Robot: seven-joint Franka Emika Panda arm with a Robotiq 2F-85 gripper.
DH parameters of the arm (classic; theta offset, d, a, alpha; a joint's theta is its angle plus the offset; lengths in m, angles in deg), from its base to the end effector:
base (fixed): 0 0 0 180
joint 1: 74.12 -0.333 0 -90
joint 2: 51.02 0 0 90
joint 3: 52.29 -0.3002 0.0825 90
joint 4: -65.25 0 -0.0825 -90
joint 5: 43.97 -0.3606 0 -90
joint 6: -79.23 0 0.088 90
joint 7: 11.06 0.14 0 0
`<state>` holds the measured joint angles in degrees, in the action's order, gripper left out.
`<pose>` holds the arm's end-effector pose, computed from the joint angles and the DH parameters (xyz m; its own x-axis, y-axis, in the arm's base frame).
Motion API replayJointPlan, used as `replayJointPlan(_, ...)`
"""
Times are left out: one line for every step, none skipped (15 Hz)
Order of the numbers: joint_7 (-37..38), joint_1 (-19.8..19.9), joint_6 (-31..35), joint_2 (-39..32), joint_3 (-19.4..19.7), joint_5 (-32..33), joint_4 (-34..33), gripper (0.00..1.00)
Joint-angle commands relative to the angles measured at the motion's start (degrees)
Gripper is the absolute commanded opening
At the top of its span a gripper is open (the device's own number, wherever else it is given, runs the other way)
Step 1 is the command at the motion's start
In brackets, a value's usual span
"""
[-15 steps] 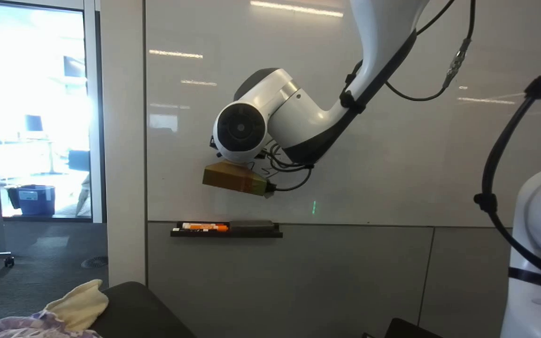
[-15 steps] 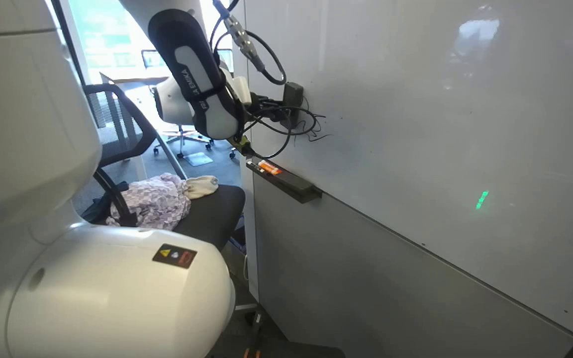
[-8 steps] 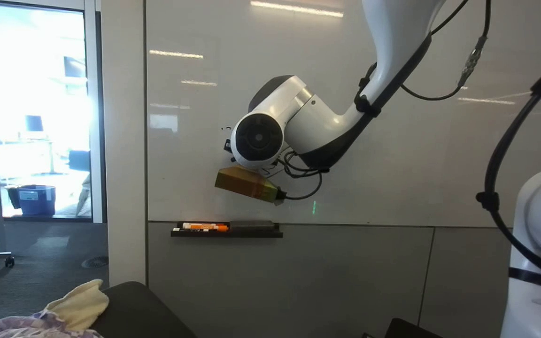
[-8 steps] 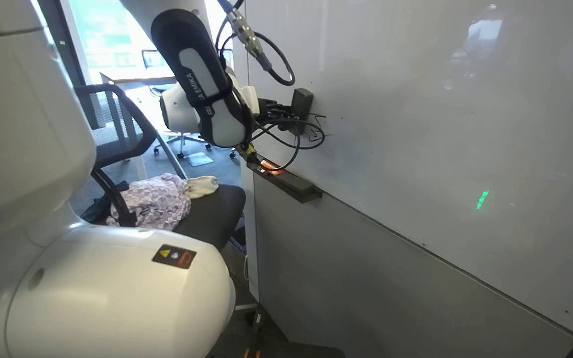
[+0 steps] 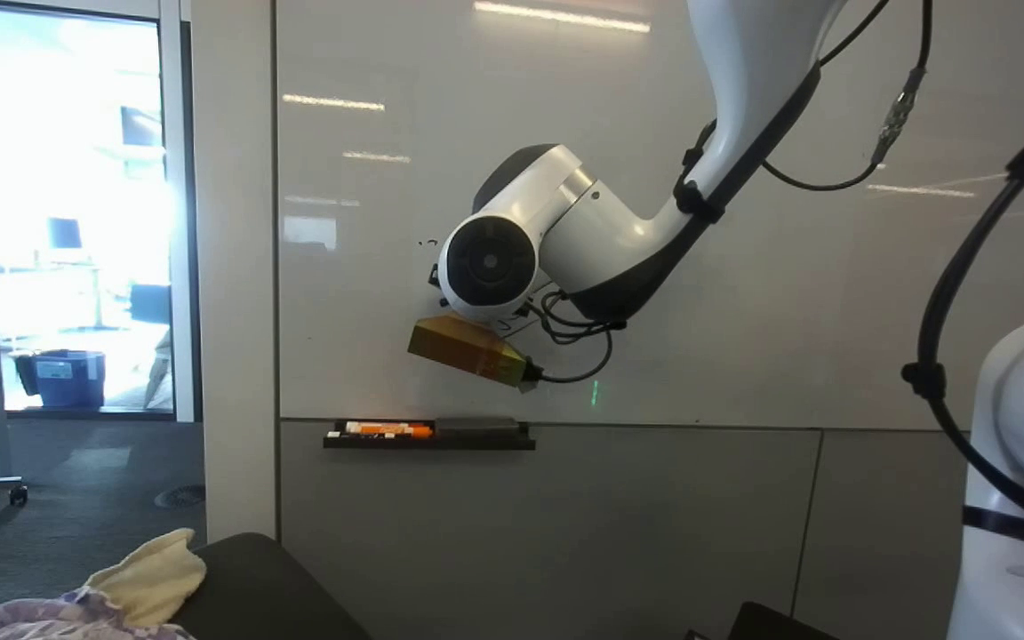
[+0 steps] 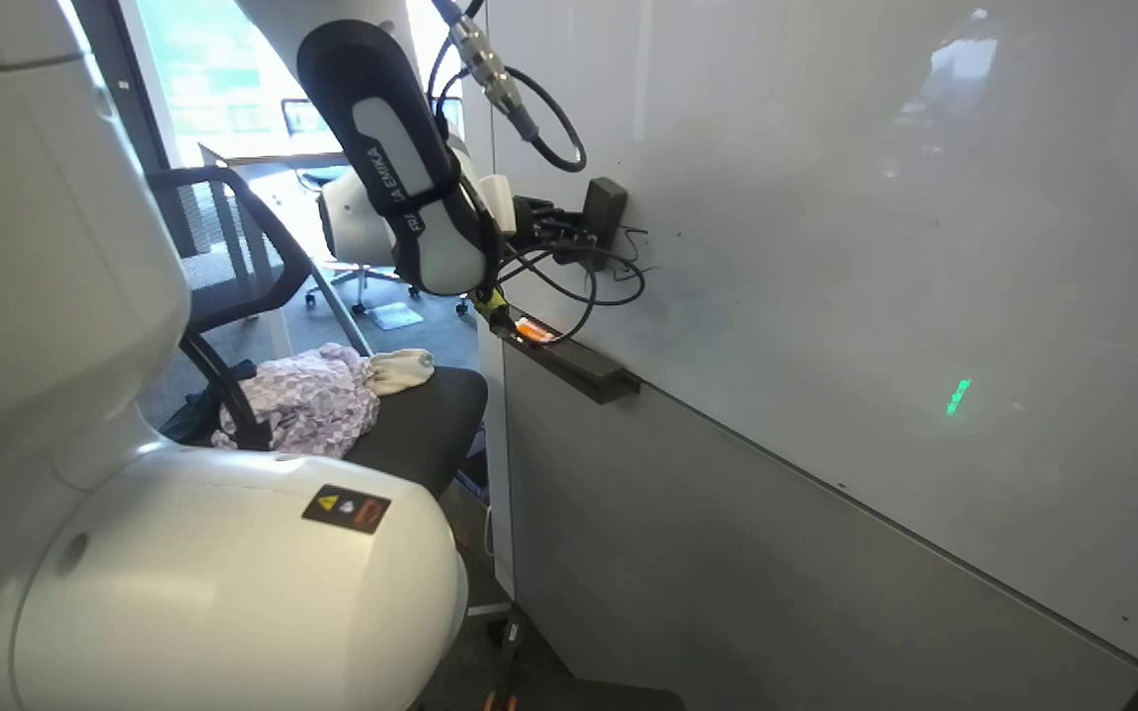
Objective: Use the black eraser on the chair to erase the markings on the white board
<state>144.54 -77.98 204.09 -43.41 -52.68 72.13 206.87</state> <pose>0.4909 -0.0217 0.3650 -0.0992 -0.2930 0.9510 -0.6924 -0.6660 -0.2774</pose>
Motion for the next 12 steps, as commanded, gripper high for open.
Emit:
replayJointPlan(1.6,3.4,-0.8,-1.1,3.5,-2.0,-0.2,0.28)
replayJointPlan(1.3,3.6,-0.2,-0.6,3.9,-3.0,0.5,0.28)
replayJointPlan(1.0,4.0,0.0,-0.2,4.4,-3.6,1.2,0.28)
replayJointPlan(1.0,4.5,1.3,0.6,5.4,-4.2,2.2,0.28)
replayJointPlan(0.7,5.0,2.2,1.3,6.2,-4.7,3.0,0.28)
replayJointPlan(0.7,5.4,0.7,2.3,6.5,-4.4,3.7,0.28)
replayJointPlan(0.7,5.8,0.2,2.5,7.1,-3.8,3.9,0.28)
replayJointPlan(0.7,6.2,0.6,2.8,7.7,-3.4,3.4,0.28)
replayJointPlan(0.8,6.3,0.3,2.9,8.0,-2.2,2.4,0.28)
replayJointPlan(0.8,6.1,0.7,2.6,8.1,-1.4,1.0,0.28)
replayJointPlan(0.8,5.8,1.2,1.8,8.0,-1.4,-0.4,0.28)
replayJointPlan(0.8,5.3,1.8,0.7,7.7,-1.1,-1.7,0.28)
